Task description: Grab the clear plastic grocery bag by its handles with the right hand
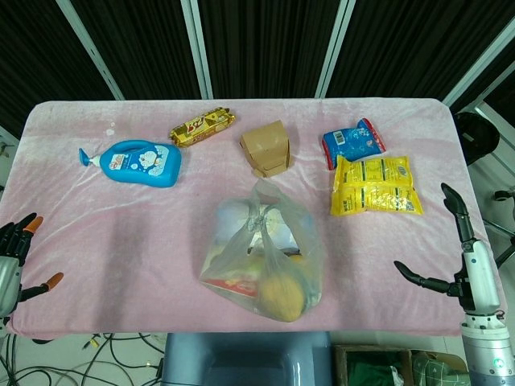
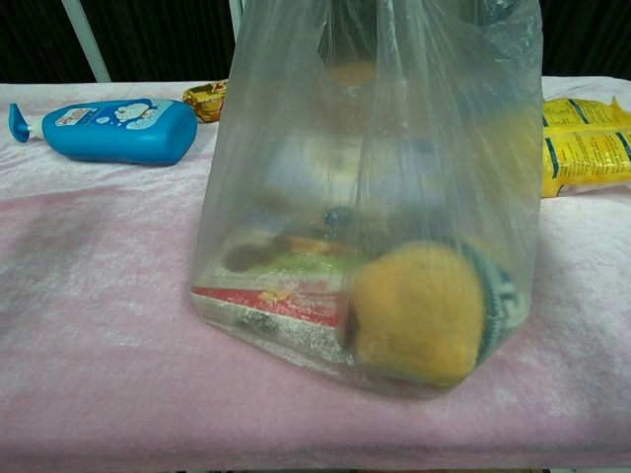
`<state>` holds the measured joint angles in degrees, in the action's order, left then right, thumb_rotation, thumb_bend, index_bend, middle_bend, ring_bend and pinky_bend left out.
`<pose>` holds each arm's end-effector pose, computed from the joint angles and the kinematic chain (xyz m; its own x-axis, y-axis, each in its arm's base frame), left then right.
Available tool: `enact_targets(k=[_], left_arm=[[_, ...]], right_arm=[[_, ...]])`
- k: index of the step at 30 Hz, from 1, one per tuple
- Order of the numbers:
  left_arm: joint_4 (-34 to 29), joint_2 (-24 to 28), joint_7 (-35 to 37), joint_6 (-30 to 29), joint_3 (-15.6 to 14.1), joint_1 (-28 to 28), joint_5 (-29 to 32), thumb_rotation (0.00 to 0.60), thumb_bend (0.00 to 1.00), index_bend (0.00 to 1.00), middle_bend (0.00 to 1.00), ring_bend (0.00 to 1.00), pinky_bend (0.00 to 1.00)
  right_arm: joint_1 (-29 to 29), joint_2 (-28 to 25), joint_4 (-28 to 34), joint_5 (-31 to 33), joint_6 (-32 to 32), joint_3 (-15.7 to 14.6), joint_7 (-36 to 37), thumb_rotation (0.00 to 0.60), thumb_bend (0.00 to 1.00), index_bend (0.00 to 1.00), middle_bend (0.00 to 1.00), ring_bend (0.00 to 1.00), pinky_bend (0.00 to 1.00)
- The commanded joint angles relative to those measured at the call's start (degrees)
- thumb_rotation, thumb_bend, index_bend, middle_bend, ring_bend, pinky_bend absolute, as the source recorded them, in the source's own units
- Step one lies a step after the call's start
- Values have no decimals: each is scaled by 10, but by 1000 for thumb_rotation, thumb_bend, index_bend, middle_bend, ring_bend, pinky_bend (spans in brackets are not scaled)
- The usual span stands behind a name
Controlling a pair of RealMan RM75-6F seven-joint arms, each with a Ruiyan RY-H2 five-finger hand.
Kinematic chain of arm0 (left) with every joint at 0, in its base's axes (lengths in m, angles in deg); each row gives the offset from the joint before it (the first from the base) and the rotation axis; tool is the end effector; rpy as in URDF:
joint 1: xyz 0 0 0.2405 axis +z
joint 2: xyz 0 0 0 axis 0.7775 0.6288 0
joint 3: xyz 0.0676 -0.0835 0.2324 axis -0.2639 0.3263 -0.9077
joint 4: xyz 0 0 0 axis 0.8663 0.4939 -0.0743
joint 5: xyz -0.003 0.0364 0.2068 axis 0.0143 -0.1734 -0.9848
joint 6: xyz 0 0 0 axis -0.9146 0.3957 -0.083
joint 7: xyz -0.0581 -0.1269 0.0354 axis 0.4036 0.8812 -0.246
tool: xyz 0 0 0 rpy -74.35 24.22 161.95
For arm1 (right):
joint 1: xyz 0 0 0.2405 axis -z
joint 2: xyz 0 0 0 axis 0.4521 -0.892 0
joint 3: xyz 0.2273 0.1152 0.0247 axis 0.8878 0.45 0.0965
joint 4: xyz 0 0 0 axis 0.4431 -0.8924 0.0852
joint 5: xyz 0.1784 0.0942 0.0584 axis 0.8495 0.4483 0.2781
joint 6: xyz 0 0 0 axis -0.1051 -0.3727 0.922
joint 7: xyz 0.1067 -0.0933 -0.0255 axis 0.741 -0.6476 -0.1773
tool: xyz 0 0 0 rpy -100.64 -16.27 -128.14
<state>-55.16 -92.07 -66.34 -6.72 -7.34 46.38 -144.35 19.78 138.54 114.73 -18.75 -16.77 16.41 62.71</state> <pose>-0.3027 0.1793 0.1569 0.3423 -0.0992 0.9343 0.9322 -0.0890 -0.3509 -0.1738 -0.1989 0.2067 -0.4434 0.0605 0.8943 -0.8755 -0.2433 -0.4176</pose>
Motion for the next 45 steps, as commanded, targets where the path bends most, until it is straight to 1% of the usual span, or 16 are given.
enact_targets(k=[1,7,9,11,13,16,20,25,33,36,40,45], left_arm=[[0,0,0,-1,1,0,0,600,0,21,38,82,88],[1,-1,0,-3,1,0,-2,600,0,21,38,82,88],[2,-1,1,-4,1,1,-1,600,0,21,38,81,88],[1,-1,2,-4,2,1,0,600,0,21,38,82,88],[1,-1,3,-4,2,1,1,600,0,21,38,82,88],[1,-1,3,-3,2,1,0,600,0,21,38,82,88],[0,-2,4,2,1,-1,1,600,0,21,38,82,88],[1,-1,7,10,1,-4,5,600,0,21,38,82,88],[-1,2,17,18,1,-6,11,600,0,22,38,82,88],[-2,4,20,20,1,-6,13,600,0,21,38,82,88],[-3,6,23,23,1,-6,15,600,0,22,38,82,88],[-5,7,26,23,1,-6,15,600,0,22,38,82,87]], right_arm=[[0,-3,3,-3,4,-3,2,600,75,0,0,0,48],[-2,-4,7,-8,16,-10,-2,600,99,0,6,2,48],[-4,-4,10,-9,23,-14,-3,600,115,4,41,27,61],[-7,-1,15,-8,32,-18,-6,600,124,34,105,93,97],[-11,5,20,-5,40,-20,-11,600,126,60,132,122,115],[-21,16,29,3,58,-22,-24,600,127,97,156,141,130],[-45,38,49,23,97,-22,-49,600,131,139,182,163,154],[-75,73,66,46,130,-14,-97,600,150,154,201,176,208],[-118,136,96,87,153,6,-176,600,164,167,210,187,209],[-129,155,96,88,156,10,-193,600,173,167,210,187,208],[-137,176,96,82,160,6,-207,600,178,171,214,189,208],[-143,189,96,78,169,-3,-210,600,179,221,262,227,209]])
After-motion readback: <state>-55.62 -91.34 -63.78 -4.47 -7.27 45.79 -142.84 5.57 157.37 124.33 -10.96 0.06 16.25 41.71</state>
